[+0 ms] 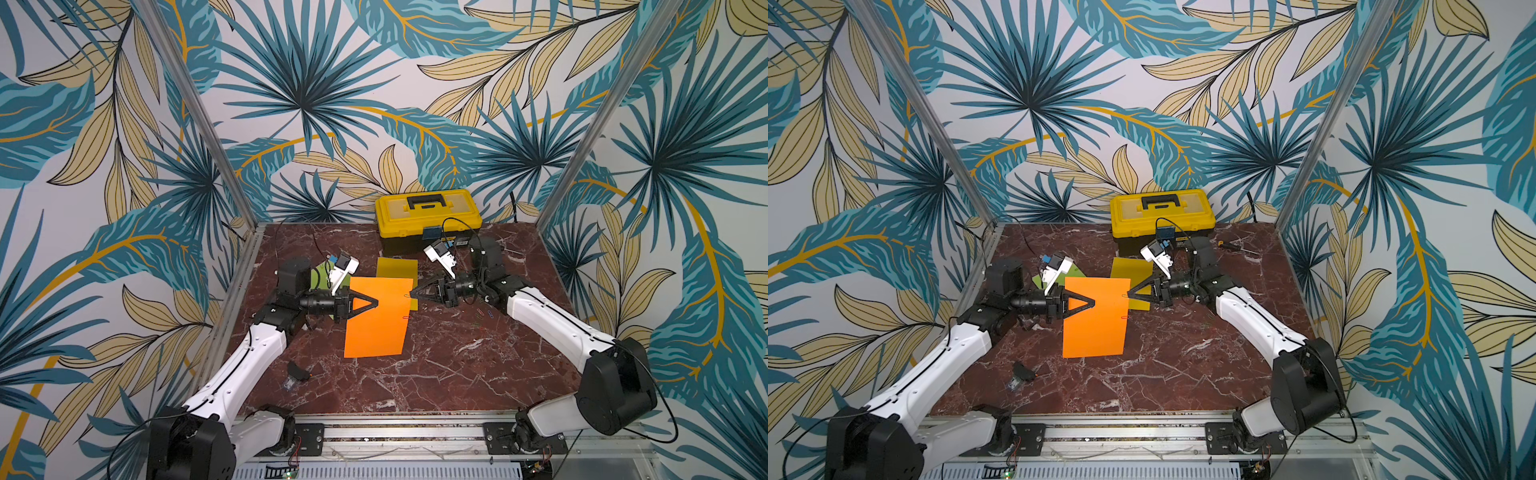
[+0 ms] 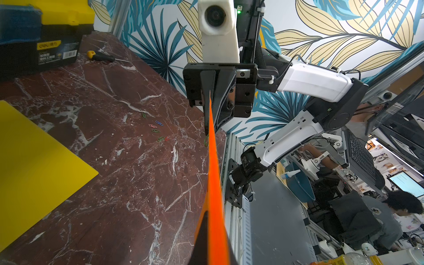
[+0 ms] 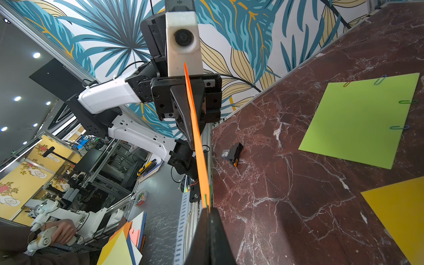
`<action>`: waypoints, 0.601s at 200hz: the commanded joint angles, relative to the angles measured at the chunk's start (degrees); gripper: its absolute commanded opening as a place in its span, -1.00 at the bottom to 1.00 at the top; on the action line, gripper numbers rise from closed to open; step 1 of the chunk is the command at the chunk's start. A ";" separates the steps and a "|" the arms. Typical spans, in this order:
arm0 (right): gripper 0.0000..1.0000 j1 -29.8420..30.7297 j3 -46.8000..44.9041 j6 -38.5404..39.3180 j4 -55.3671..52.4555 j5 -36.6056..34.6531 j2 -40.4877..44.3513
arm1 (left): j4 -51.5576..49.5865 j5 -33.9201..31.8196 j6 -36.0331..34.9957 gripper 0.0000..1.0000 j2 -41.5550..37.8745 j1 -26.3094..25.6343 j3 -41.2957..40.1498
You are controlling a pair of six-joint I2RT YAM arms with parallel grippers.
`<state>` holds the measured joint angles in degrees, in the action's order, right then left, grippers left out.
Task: Unclip the paperclips from the documents
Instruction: Remove the paper clip from the document.
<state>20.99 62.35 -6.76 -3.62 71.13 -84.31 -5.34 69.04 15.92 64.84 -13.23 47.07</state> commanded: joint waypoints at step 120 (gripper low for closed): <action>-0.96 -0.28 -0.76 1.45 -1.92 -1.35 1.69 | 1.11 0.13 0.05 -1.00 -1.56 1.00 -0.84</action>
<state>20.99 62.35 -6.37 -3.77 70.76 -84.31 -5.34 69.04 15.94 64.71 -13.23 47.05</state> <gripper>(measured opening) 0.047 0.048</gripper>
